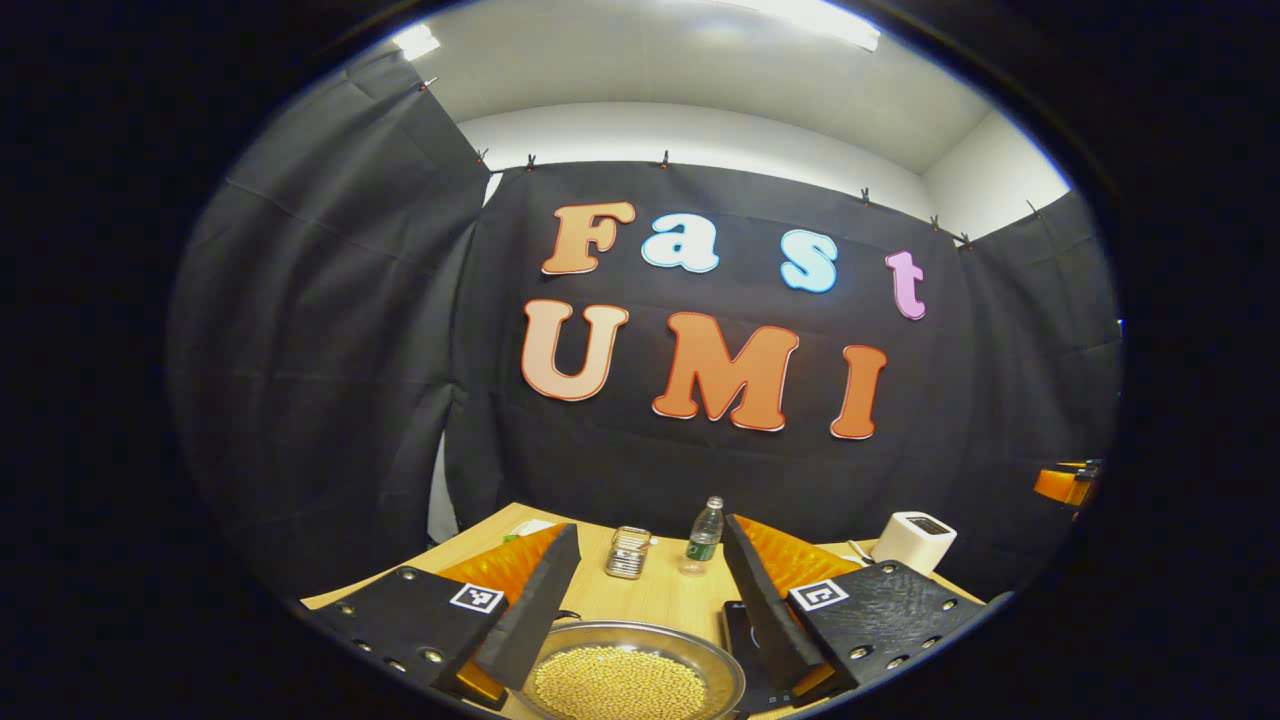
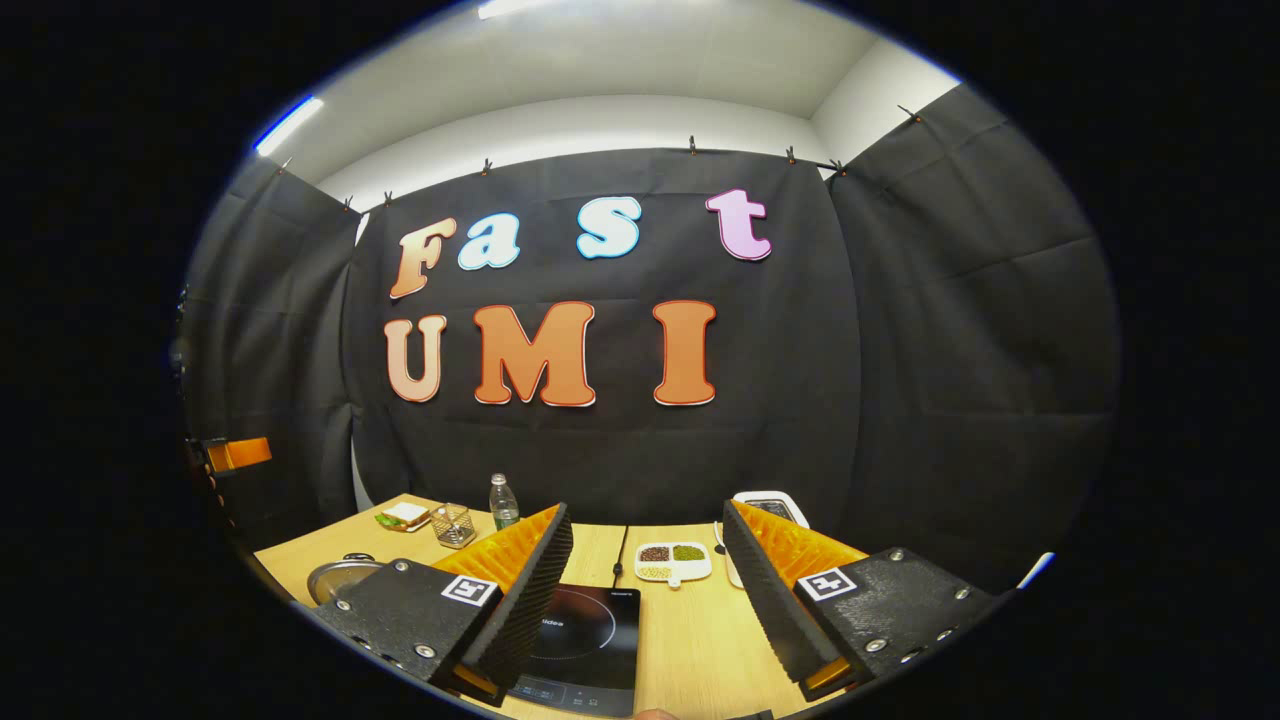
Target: First push the handle of the pot to place it horizontally, then grasp the pot with both hands and set it on the induction cooktop.
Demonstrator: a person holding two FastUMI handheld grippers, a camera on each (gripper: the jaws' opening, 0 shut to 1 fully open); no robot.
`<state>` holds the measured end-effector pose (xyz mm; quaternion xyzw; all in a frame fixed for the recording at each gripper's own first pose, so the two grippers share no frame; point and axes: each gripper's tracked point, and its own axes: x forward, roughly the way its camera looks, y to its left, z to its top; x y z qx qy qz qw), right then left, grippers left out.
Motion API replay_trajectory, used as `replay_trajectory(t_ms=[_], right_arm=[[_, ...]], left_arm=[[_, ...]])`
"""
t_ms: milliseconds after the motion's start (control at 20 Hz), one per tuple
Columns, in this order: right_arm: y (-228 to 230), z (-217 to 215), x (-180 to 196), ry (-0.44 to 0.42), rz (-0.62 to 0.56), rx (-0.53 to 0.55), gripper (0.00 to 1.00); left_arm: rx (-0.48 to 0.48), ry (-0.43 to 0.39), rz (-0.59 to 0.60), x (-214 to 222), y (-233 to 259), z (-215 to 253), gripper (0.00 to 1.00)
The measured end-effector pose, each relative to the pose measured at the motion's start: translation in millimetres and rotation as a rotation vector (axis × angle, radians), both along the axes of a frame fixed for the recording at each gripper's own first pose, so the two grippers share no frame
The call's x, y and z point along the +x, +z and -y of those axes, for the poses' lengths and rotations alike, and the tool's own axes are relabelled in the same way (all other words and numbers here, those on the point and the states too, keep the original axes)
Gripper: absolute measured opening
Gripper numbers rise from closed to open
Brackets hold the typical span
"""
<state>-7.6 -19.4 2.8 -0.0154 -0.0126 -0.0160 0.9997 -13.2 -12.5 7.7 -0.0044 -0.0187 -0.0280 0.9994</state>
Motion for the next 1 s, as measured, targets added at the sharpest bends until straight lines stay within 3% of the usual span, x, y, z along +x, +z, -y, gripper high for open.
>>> replay_trajectory(t_ms=[100, 150, 250, 350, 400, 450, 500, 650, 800, 1000], right_arm=[[0, -2, -2, 0.004, 0.000, -0.003, 0.93], [0, -4, -2, 0.010, 0.000, 0.003, 0.94], [1, -4, -4, 0.016, 0.003, 0.014, 0.99], [2, -3, -4, 0.011, 0.006, 0.016, 0.93], [3, -3, -4, 0.010, 0.008, 0.015, 0.94], [2, -3, -6, 0.009, 0.009, 0.015, 0.99], [3, -2, -6, 0.009, 0.009, 0.017, 0.94], [3, 1, -6, 0.006, 0.009, 0.022, 0.93], [1, 4, -5, -0.006, 0.003, 0.018, 0.94], [-1, 4, -4, 0.000, -0.004, 0.041, 0.94]], left_arm=[[0.018, -0.008, 0.010, -2, 3, 0, 0.76], [0.026, -0.018, 0.016, -3, 4, 2, 0.80], [0.018, -0.028, 0.021, -4, 6, 6, 0.65], [0.002, -0.049, 0.021, -7, 3, 9, 0.60], [-0.003, -0.050, 0.014, -6, 1, 9, 0.50], [0.002, -0.052, 0.004, -4, -2, 7, 0.47], [0.008, -0.052, -0.011, -4, -7, 6, 0.41], [0.003, -0.081, -0.038, -1, -16, 10, 0.13], [-0.012, -0.102, -0.044, 0, -20, 13, 0.03], [0.035, -0.128, -0.065, -6, -32, 20, 0.02]])
